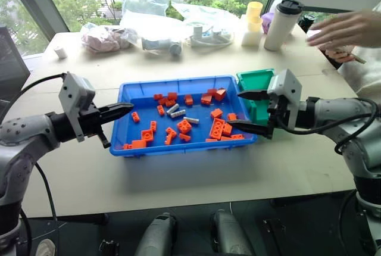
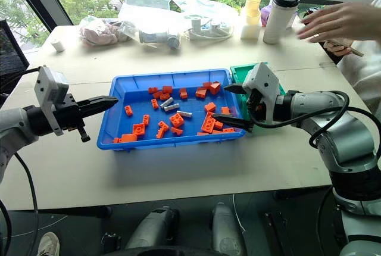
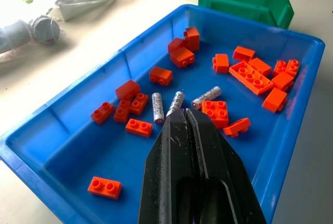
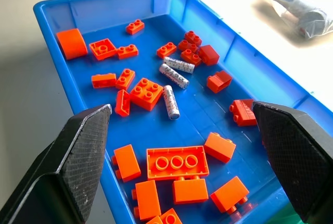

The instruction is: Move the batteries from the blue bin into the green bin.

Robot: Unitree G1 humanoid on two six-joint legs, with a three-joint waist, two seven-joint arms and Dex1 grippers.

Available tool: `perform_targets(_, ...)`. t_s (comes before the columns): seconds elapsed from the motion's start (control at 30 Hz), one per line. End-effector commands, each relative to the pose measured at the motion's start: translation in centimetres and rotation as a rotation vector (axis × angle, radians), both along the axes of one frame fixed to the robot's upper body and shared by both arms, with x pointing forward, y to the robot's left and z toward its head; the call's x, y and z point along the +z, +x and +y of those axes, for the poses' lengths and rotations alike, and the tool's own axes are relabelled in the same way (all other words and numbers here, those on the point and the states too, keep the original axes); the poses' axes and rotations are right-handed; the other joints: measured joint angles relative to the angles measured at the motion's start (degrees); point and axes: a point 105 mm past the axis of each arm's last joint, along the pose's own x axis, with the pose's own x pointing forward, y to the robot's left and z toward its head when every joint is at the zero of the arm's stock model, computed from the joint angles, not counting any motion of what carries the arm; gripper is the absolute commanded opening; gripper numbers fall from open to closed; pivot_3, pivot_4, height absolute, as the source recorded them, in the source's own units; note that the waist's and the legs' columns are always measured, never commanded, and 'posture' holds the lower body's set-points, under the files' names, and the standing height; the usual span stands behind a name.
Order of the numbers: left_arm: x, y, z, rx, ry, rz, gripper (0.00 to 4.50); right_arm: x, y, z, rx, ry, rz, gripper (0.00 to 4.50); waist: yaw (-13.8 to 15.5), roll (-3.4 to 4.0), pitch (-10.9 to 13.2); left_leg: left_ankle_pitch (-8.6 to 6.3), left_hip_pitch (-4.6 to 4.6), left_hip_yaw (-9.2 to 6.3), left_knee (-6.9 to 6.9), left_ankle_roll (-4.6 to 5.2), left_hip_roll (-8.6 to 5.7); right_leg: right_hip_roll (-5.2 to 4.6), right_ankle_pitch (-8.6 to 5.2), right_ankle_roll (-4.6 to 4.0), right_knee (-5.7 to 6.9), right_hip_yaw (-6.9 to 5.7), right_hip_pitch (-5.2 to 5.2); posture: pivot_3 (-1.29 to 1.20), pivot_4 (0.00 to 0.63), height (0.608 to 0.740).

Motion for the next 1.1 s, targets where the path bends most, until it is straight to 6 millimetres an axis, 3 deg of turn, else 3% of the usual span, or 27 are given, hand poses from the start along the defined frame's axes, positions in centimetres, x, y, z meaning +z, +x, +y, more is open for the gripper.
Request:
perform_targets(0.03,0.9,-0.5,-0.4,-0.019,0.012,-0.035,0.0,1.2,-0.1,0.7,0.036,-0.006,-0.056,4.46,-0.01,0.0,0.0,0.0,0.0,0.0,0.0,0.0,0.0,0.0,0.0,0.0,0.0,0.0,0.0,0.0,0.15,0.74)
perform_targets(0.8,0.8,-0.3,-0.9,-0.003,-0.004,-0.057,0.0,-0.4,1.3,2.7,0.122,-0.044,-0.015,4.46,-0.02,0.0,0.0,0.0,0.0,0.01,0.01,0.0,-0.01,0.0,0.0,0.0,0.0,0.0,-0.02,0.0,0.15,0.74)
perform_targets(1.1,0.7,-0.1,-1.4,-0.009,-0.014,-0.058,0.0,-1.9,4.0,5.3,0.163,-0.094,0.007,4.46,-0.26,0.0,0.0,0.01,0.0,0.01,-0.02,-0.01,0.0,0.03,0.0,0.0,0.02,-0.01,-0.04,0.0,0.15,0.74)
